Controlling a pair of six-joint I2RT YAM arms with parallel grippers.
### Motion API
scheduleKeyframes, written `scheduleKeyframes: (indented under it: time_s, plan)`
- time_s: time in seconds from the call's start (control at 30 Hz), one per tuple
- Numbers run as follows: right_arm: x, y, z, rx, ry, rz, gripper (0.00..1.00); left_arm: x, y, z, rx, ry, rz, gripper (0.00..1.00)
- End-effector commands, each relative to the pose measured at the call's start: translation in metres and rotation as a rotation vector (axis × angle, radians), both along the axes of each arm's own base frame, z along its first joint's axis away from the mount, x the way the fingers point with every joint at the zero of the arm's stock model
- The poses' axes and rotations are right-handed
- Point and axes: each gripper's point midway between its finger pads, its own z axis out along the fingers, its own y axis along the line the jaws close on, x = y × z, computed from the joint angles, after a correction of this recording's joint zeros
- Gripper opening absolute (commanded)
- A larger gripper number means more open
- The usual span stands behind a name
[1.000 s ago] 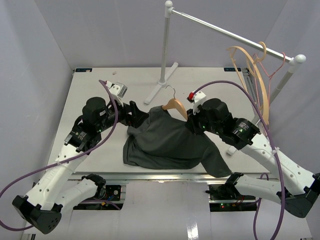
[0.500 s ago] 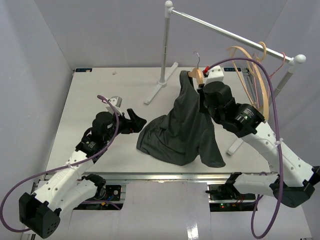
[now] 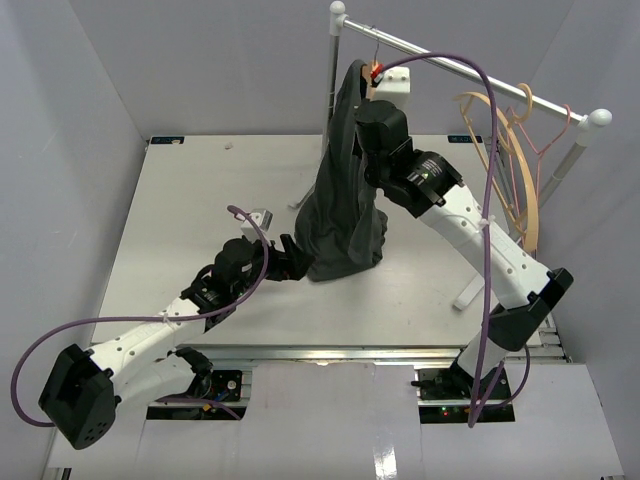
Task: Place the t-shirt on the hanger
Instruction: Place the hanger at the clothesline.
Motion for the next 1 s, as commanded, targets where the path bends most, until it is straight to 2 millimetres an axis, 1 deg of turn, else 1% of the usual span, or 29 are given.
scheduleKeyframes:
  time_s: [0.0,0.13,0.23,0.3,0.33,0.43,0.47,0.53,0.63,0.77,0.87,0.97]
  plan:
    - [0.019,-0.018,0.055,0.139,-0.156,-0.151,0.08,0.000,0.002,-0.010,0.029,-0.049,0.013,0.98]
    - [0.031,-0.024,0.047,0.171,-0.158,-0.207,0.08,-0.003,0.010,-0.021,0.067,-0.065,0.030,0.98]
    - [0.034,-0.026,0.040,0.214,-0.151,-0.224,0.08,-0.008,0.008,-0.014,0.046,-0.085,0.012,0.98]
    - [0.036,-0.026,0.040,0.227,-0.159,-0.234,0.08,-0.010,0.007,-0.011,0.035,-0.094,0.008,0.98]
    - [0.037,-0.028,0.040,0.238,-0.168,-0.251,0.08,-0.011,0.007,-0.010,0.034,-0.097,0.008,0.98]
    - [0.046,-0.025,0.038,0.224,-0.209,-0.267,0.08,-0.010,0.011,-0.007,0.039,-0.110,0.028,0.98]
    - [0.048,-0.025,0.037,0.216,-0.213,-0.272,0.08,-0.010,0.012,-0.008,0.041,-0.110,0.029,0.98]
    - [0.053,-0.025,0.042,0.221,-0.239,-0.300,0.08,-0.010,0.011,-0.007,0.039,-0.111,0.026,0.98]
    - [0.060,-0.030,0.042,0.198,-0.258,-0.353,0.08,-0.010,0.007,-0.012,0.049,-0.097,0.012,0.98]
    - [0.071,-0.038,0.042,0.214,-0.276,-0.398,0.08,-0.009,0.005,-0.017,0.062,-0.081,0.006,0.98]
    - [0.077,-0.037,0.041,0.229,-0.282,-0.399,0.08,-0.009,0.003,-0.017,0.063,-0.080,0.000,0.98]
    - [0.084,-0.032,0.032,0.218,-0.272,-0.402,0.08,-0.009,0.004,-0.018,0.066,-0.081,0.001,0.98]
